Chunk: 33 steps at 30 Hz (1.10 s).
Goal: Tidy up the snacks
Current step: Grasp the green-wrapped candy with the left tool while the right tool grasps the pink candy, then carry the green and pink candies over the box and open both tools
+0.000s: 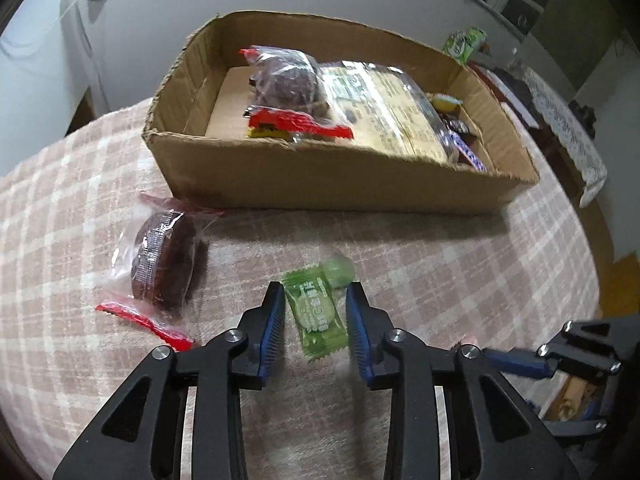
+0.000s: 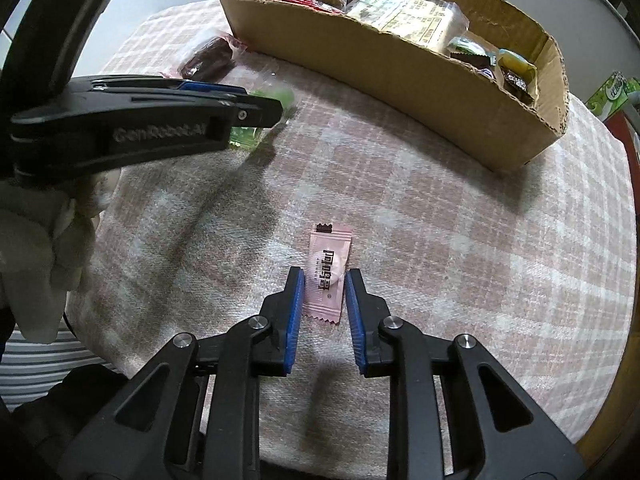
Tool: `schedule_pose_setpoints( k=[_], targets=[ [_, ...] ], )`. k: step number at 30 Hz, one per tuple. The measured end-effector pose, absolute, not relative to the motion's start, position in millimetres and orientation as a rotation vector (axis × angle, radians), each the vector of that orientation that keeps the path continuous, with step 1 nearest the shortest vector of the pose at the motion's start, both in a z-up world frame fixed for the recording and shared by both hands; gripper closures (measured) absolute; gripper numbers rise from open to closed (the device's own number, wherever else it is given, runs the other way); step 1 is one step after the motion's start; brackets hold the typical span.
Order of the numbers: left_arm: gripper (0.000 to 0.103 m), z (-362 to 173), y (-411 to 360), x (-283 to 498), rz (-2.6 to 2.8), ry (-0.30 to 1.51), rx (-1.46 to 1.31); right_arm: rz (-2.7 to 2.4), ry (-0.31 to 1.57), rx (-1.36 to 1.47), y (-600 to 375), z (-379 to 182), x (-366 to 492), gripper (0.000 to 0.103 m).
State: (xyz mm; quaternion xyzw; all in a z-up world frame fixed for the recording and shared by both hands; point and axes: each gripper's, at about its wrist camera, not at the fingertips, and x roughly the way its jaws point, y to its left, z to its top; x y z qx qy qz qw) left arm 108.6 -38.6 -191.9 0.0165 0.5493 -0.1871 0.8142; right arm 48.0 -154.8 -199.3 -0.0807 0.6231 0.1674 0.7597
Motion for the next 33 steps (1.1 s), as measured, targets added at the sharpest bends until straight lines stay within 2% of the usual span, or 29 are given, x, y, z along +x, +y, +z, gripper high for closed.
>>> schedule_pose_setpoints(
  k=[4, 6, 8, 16, 19, 20, 21, 22, 33],
  targets=[
    [0.073, -192.3, -40.0, 103.6, -0.412, 1.155, 0.074, 0.365, 1.356, -0.172, -155.0, -200.0, 48.3, 0.081],
    [0.082, -192.8, -37.5, 103.2, -0.397, 1.153, 0.069, 0.364, 1.354, -0.177, -155.2, -201.8, 48.4, 0.081],
    [0.084, -193.0, -31.3, 103.5, -0.404, 1.157, 0.043, 0.363, 1.352, -0.184, -154.2, -202.7, 47.4, 0.083],
    [0.084, -192.0, -34.4, 93.3, -0.398, 1.155, 0.093, 0.361, 1.352, -0.163, -157.7, -200.6, 47.6, 0.083],
    [0.075, -192.3, -39.4, 92.0, -0.401, 1.150, 0.107, 0.361, 1.352, -0.172, -156.0, -199.2, 46.8, 0.083],
    [0.076, -192.5, -43.0, 92.5, -0.403, 1.143, 0.126, 0.362, 1.352, -0.172, -156.2, -199.5, 47.2, 0.083],
    [0.082, -192.7, -45.5, 91.4, -0.405, 1.133, 0.162, 0.361, 1.352, -0.171, -156.1, -199.2, 47.4, 0.083],
    [0.084, -192.7, -45.3, 92.0, -0.399, 1.132, 0.174, 0.359, 1.352, -0.169, -156.6, -199.0, 47.4, 0.083],
    [0.084, -187.7, -7.4, 73.9, -0.371, 1.151, 0.040, 0.346, 1.348, -0.100, -166.6, -192.9, 50.4, 0.083]
  ],
)
